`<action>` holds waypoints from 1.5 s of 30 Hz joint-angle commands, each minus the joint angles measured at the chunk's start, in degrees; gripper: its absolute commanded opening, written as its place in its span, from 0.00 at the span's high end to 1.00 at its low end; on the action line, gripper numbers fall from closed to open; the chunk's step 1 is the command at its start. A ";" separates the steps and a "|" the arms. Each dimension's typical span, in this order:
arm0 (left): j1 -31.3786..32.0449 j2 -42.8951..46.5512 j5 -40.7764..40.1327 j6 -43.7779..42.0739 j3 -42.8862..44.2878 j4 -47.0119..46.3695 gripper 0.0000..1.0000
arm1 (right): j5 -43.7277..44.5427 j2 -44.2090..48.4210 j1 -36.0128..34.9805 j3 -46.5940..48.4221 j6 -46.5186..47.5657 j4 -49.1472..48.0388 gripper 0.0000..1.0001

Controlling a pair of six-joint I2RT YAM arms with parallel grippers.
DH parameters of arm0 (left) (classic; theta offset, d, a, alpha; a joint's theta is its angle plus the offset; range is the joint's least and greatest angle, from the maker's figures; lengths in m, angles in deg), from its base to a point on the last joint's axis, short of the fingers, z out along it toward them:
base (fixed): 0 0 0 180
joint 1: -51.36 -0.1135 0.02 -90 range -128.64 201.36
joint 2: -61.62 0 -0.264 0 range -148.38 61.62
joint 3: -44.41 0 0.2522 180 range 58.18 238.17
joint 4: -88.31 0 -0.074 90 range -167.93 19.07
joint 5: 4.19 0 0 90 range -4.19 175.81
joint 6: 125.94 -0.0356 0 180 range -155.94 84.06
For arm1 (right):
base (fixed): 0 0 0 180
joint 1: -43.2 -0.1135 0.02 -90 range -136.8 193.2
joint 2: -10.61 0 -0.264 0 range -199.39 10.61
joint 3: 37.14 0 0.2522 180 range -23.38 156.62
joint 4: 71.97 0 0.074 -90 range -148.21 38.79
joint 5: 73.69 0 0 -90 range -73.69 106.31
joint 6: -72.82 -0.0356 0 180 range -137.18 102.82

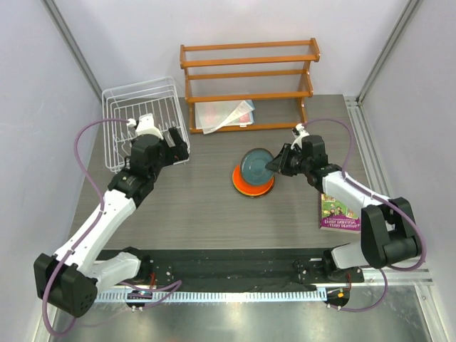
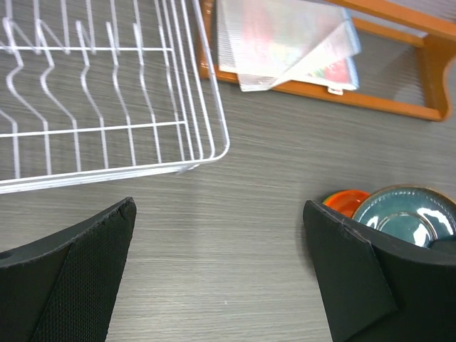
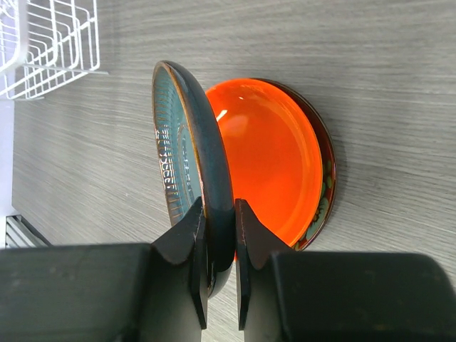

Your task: Unload the plates from the dish rack

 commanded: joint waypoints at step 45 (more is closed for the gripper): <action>0.20 6.23 -10.23 -3.77 -0.68 1.82 0.01 | 34.55 12.30 -2.61 -2.98 11.40 6.82 0.11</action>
